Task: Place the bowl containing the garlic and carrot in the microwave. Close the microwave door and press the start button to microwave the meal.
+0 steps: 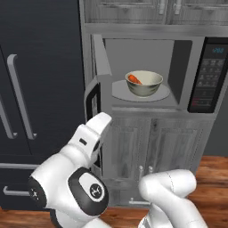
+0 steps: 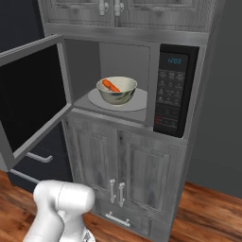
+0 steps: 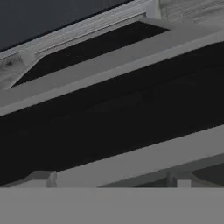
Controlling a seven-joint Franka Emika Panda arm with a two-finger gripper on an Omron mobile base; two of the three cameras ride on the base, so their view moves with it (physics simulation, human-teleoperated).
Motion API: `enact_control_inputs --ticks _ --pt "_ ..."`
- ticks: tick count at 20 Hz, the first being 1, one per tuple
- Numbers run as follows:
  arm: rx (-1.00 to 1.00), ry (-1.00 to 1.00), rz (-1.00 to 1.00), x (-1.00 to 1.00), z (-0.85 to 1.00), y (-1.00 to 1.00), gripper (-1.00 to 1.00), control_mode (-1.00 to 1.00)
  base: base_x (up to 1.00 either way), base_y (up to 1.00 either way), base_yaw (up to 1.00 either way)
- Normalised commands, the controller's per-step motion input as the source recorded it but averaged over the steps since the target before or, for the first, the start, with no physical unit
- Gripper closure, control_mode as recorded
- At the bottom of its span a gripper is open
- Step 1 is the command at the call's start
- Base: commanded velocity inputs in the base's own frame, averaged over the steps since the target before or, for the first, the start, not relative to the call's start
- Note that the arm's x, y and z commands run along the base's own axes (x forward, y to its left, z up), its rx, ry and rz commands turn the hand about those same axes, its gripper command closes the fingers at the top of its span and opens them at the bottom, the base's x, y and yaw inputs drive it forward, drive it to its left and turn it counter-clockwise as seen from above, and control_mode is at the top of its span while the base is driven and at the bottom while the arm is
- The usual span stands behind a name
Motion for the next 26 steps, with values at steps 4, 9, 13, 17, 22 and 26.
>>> enact_control_inputs --ticks 4,9,13,17,22,26 --pt "-0.31 0.09 -0.05 0.03 0.00 1.00 -1.00 -1.00 0.00 0.00 0.00" --pt "-0.21 0.13 -0.10 0.32 -0.04 0.88 -1.00 -1.00 0.00 0.00 0.00" --pt "-0.04 0.12 -0.15 0.64 0.00 0.27 -1.00 -1.00 0.00 0.00 0.00" --pt "-0.06 0.12 -0.16 0.77 -0.03 0.16 -1.00 -1.00 0.00 0.00 0.00" --pt "-0.08 0.10 -0.22 0.57 -0.10 0.03 -1.00 -1.00 0.00 0.00 0.00" --pt "-0.01 0.02 -0.27 0.14 -0.12 -0.46 -1.00 -1.00 0.00 0.00 0.00"
